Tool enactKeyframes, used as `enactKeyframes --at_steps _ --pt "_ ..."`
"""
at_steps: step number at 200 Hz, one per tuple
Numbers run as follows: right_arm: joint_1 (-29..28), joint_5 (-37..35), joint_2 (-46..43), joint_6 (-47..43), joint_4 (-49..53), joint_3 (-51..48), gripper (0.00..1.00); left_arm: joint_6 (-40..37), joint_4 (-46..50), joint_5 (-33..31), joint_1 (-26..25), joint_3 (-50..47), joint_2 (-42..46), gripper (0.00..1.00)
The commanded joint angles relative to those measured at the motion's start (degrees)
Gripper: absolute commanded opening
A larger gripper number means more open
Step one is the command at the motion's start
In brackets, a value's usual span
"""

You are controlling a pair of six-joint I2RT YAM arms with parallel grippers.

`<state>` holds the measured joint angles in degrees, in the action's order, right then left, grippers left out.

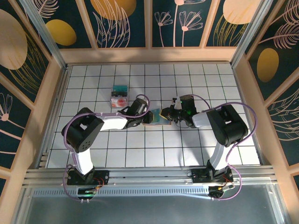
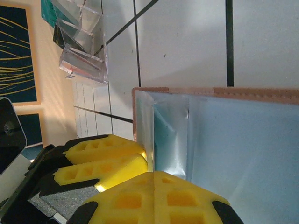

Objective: Take the credit cards out of the card holder

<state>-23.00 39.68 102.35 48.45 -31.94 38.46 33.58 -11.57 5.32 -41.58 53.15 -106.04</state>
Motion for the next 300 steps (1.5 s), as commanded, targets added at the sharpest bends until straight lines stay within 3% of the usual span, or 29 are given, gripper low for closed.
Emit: enactKeyframes --at_steps 1,47,67,141,217,255,300 --pt "-0.05 0.56 -0.59 0.74 -3.08 -0.62 0.03 -0.05 0.26 2.19 -0.4 0.63 -2.36 0.17" --pt "-0.81 0.92 0.32 0.92 -3.98 -0.05 0.2 0.65 0.5 1.88 -0.39 -0.57 -2.79 0.15" --pt "-1.16 0.92 0.68 0.89 -4.33 0.04 0.21 0.96 0.18 1.71 -0.34 -1.0 -2.63 0.15" --pt "-1.61 0.15 1.17 0.08 -3.49 0.47 0.1 1.69 -0.13 1.1 -0.32 -1.55 -2.51 0.14" --pt "-2.67 -1.54 1.61 -2.75 0.83 2.48 0.14 1.92 -0.55 1.23 -0.41 -1.58 -2.93 0.13" --pt "-2.66 -2.14 1.23 -3.25 1.52 2.58 0.05 2.1 -0.53 0.96 -0.42 -1.74 -2.68 0.13" --pt "-1.62 -3.36 -1.14 -4.55 4.21 2.0 0.04 2.56 -0.12 0.06 -0.42 -2.03 -2.5 0.13"
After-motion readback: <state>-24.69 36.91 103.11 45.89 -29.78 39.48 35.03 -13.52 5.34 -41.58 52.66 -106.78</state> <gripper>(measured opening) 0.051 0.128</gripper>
